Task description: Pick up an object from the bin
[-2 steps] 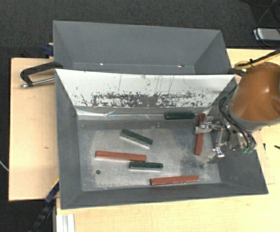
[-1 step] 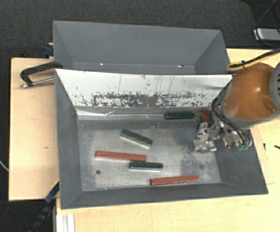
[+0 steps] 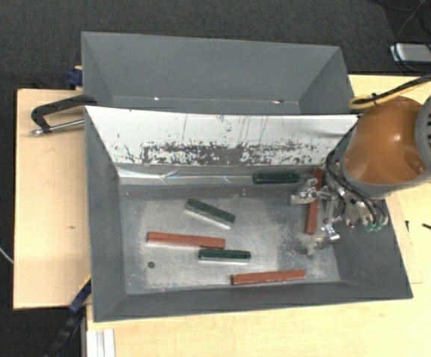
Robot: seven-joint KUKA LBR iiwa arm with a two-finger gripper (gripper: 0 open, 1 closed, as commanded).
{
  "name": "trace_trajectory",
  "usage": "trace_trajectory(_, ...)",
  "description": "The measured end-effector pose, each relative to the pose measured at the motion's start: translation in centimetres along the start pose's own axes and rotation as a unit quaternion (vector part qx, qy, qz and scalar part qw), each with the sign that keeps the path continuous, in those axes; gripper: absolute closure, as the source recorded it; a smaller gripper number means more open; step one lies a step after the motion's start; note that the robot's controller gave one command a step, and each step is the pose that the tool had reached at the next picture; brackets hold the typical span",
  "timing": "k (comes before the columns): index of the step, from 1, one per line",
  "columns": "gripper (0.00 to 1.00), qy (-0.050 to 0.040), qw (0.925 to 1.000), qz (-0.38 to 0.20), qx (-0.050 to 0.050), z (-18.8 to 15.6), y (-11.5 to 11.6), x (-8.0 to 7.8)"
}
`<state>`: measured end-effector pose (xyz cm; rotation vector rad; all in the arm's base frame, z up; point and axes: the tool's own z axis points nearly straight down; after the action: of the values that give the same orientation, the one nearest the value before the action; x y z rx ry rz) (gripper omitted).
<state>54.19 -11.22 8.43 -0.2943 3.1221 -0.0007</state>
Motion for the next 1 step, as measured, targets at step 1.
trace_trajectory(1, 0.0, 0.0, 1.0, 0.0, 0.0, 0.0, 0.0, 0.0)
